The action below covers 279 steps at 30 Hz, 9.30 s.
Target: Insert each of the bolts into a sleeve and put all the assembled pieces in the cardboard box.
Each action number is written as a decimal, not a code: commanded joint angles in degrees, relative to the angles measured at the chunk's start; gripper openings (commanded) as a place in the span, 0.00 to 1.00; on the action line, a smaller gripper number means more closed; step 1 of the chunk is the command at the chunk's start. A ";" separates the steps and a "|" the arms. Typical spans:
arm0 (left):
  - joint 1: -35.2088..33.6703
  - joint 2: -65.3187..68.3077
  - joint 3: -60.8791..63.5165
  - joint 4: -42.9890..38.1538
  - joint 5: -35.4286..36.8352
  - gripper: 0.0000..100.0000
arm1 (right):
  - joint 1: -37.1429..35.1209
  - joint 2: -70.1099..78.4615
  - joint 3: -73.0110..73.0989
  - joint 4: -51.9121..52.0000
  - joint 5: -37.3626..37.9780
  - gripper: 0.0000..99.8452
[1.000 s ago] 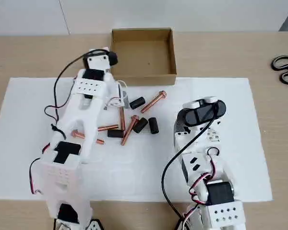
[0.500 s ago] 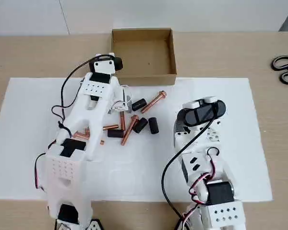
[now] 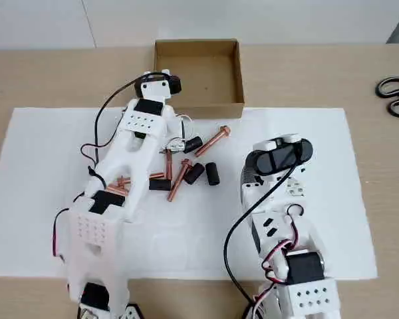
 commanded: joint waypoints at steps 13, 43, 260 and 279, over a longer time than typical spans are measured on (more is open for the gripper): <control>-0.97 -1.23 -35.74 26.29 1.67 0.01 | 0.48 -0.84 -0.53 -1.54 0.62 0.00; 1.58 -81.41 13.76 6.95 -4.92 0.01 | -12.35 -14.11 15.38 -33.54 12.04 0.00; 6.42 -140.66 90.86 -29.45 -13.71 0.01 | -6.55 91.47 -173.63 57.71 4.57 0.19; 6.77 -140.66 94.55 -29.71 -13.71 0.01 | -6.46 73.45 -168.88 57.19 4.66 0.19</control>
